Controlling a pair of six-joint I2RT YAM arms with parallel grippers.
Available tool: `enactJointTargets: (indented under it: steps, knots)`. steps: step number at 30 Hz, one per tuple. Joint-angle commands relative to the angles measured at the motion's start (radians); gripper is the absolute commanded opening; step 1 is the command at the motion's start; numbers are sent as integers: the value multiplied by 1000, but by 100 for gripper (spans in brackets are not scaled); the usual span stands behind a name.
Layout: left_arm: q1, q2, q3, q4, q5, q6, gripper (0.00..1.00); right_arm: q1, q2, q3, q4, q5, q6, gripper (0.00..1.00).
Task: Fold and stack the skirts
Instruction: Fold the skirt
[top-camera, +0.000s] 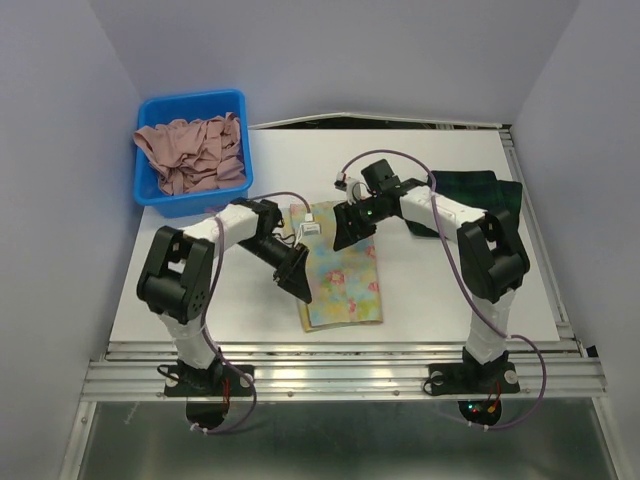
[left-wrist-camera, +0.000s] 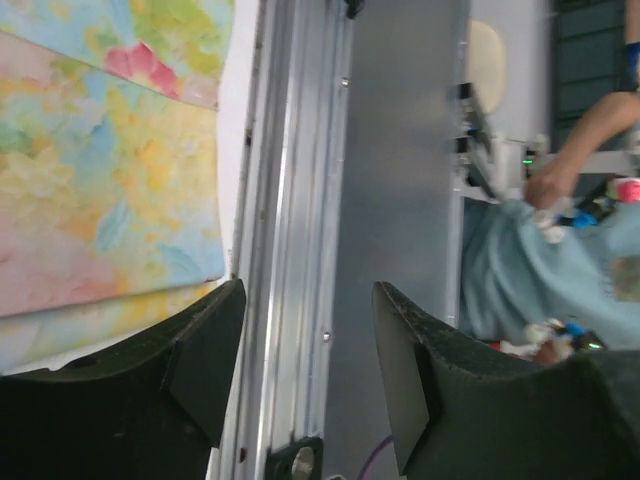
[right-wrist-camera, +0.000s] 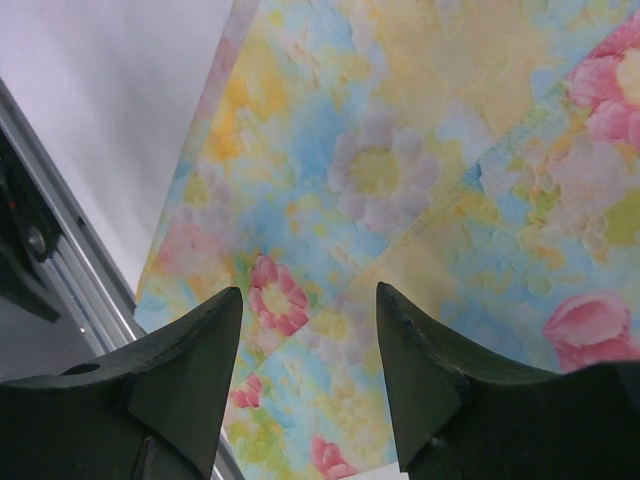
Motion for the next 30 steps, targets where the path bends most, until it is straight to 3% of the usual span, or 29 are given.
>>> enactJointTargets:
  steps: [1, 2, 3, 4, 6, 10, 16, 23, 28, 30]
  knots:
    - [-7, -209, 21, 227, -174, -245, 62, -6, -35, -7, -6, 52, -92, 60]
    - [-25, -252, 7, 377, -271, -355, 50, -6, -41, -30, -5, 58, -100, 60]
    - [-30, -291, -11, 442, -463, -385, 42, -6, -46, -42, -2, 58, -111, 58]
    - [-30, -352, -34, 544, -536, -400, 29, -6, -49, -54, 4, 56, -114, 56]
    - [-30, -371, -94, 613, -685, -423, 20, -6, -64, -85, 15, 57, -125, 54]
    - [-30, -305, -138, 656, -824, -423, 5, -6, -110, -119, 58, 46, -106, 50]
    - [-35, -193, -109, 774, -890, -451, 2, 20, -35, -116, 127, -14, -47, 35]
    - [-33, -21, -63, 805, -890, -481, 0, 90, 83, -166, 253, -43, 41, 26]
    - [-21, 42, 7, 818, -881, -501, 0, 120, 149, -176, 346, -92, 113, 27]
    - [11, 25, 27, 811, -849, -489, 6, 120, 182, -151, 348, -97, 128, 27]
